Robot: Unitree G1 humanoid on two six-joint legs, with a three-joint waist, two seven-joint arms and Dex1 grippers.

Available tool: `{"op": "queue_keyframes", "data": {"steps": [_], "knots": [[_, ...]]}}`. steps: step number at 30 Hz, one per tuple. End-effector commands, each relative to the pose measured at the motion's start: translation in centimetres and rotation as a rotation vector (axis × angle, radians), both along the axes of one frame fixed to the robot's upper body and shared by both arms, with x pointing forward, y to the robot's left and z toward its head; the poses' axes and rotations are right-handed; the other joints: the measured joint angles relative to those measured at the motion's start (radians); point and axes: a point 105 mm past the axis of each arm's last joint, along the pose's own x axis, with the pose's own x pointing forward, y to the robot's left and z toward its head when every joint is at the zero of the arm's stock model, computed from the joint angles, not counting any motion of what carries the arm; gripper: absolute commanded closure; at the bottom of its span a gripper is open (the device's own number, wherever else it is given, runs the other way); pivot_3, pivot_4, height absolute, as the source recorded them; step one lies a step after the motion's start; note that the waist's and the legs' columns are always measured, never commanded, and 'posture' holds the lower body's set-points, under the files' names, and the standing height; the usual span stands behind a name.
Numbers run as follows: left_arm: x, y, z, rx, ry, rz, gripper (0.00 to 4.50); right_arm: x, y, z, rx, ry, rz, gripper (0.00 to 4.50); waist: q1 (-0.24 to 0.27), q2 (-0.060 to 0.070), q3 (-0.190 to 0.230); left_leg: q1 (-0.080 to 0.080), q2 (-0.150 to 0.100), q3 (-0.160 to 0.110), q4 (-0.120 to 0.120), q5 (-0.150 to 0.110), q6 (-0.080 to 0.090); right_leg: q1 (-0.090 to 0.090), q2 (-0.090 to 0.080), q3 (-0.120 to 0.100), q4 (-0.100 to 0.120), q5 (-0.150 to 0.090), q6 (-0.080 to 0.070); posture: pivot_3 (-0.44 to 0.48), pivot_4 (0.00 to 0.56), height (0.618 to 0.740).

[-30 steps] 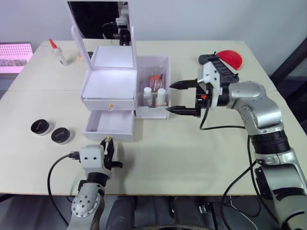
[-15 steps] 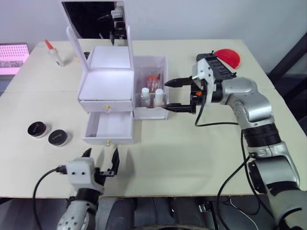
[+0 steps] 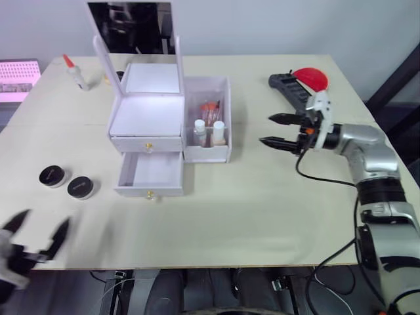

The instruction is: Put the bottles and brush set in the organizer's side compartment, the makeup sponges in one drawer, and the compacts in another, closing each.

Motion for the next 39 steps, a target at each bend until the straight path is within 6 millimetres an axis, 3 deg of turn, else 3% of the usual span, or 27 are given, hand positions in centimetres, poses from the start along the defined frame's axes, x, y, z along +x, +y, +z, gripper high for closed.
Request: {"op": "queue_keyframes", "data": {"steps": [1, 5, 10, 14, 18, 21, 26, 30, 39], "knots": [[-0.8, 2.2, 1.1, 0.018, -0.003, 0.02, 0.04, -0.2, -2.6, 1.1, -0.012, -0.059, -0.064, 0.0, -0.001, 0.0, 0.0, 0.0, 0.0, 0.0, -0.001, 0.0, 0.0, 0.0, 0.0, 0.0, 0.0, 0.0, 0.0, 0.0, 0.15, 0.74], [-0.9, 4.3, 1.4, 0.03, 0.003, 0.042, 0.04, -0.3, -4.7, 1.3, -0.004, -0.074, -0.134, 0.0, -0.001, 0.001, 0.0, 0.003, 0.004, 0.0, -0.001, 0.0, 0.0, -0.001, 0.004, 0.0, 0.003, 0.0, 0.0, 0.0, 0.15, 0.74], [0.1, 3.8, 1.3, 0.021, 0.005, 0.012, 0.04, -0.6, -3.0, 2.3, 0.07, -0.024, -0.043, 0.0, -0.014, 0.001, 0.0, 0.003, 0.005, 0.001, 0.001, 0.0, 0.0, 0.001, 0.004, 0.0, 0.003, 0.001, -0.002, 0.0, 0.15, 0.74], [0.3, 2.0, 1.8, -0.019, 0.059, -0.058, 0.04, -1.3, 1.0, 4.5, 0.044, -0.019, 0.125, 0.0, -0.024, 0.001, 0.0, 0.003, 0.006, 0.001, 0.0, 0.0, 0.0, 0.0, 0.004, 0.0, 0.004, 0.002, -0.003, 0.0, 0.15, 0.74], [0.8, 0.3, 1.6, -0.084, 0.136, -0.058, 0.04, -3.5, 6.8, 8.3, -0.021, -0.02, 0.387, 0.0, -0.023, 0.004, 0.002, 0.002, 0.008, 0.002, -0.001, 0.0, 0.0, -0.004, 0.006, 0.0, 0.006, 0.002, -0.003, 0.0, 0.15, 0.74], [1.6, -1.2, 1.2, -0.109, 0.163, -0.053, 0.04, -4.7, 10.4, 9.5, -0.097, -0.05, 0.532, 0.0, -0.021, 0.004, 0.001, 0.002, 0.012, 0.002, -0.001, 0.0, 0.0, -0.006, 0.01, 0.0, 0.008, 0.001, -0.004, 0.0, 0.15, 0.74], [3.1, -2.1, 0.2, -0.16, 0.184, 0.061, 0.04, -6.1, 13.7, 10.9, -0.15, -0.115, 0.678, 0.0, -0.012, 0.003, 0.001, 0.002, 0.013, 0.001, -0.001, 0.0, 0.0, -0.005, 0.011, 0.0, 0.007, 0.002, -0.006, 0.0, 0.15, 0.74], [4.2, -1.6, -0.2, -0.218, 0.166, 0.151, 0.04, -6.7, 14.4, 11.4, -0.183, -0.133, 0.73, 0.0, -0.007, 0.003, 0.001, 0.001, 0.013, 0.001, 0.0, 0.0, 0.0, -0.006, 0.012, 0.0, 0.008, 0.003, -0.006, 0.0, 0.15, 0.74], [8.1, -0.5, -1.5, -0.237, 0.211, 0.21, 0.04, -6.2, 14.3, 11.8, -0.234, -0.178, 0.698, 0.0, 0.003, 0.002, 0.001, 0.002, 0.014, 0.001, 0.001, 0.001, -0.001, -0.006, 0.013, 0.0, 0.012, 0.004, -0.007, 0.0, 0.15, 0.74]]}}
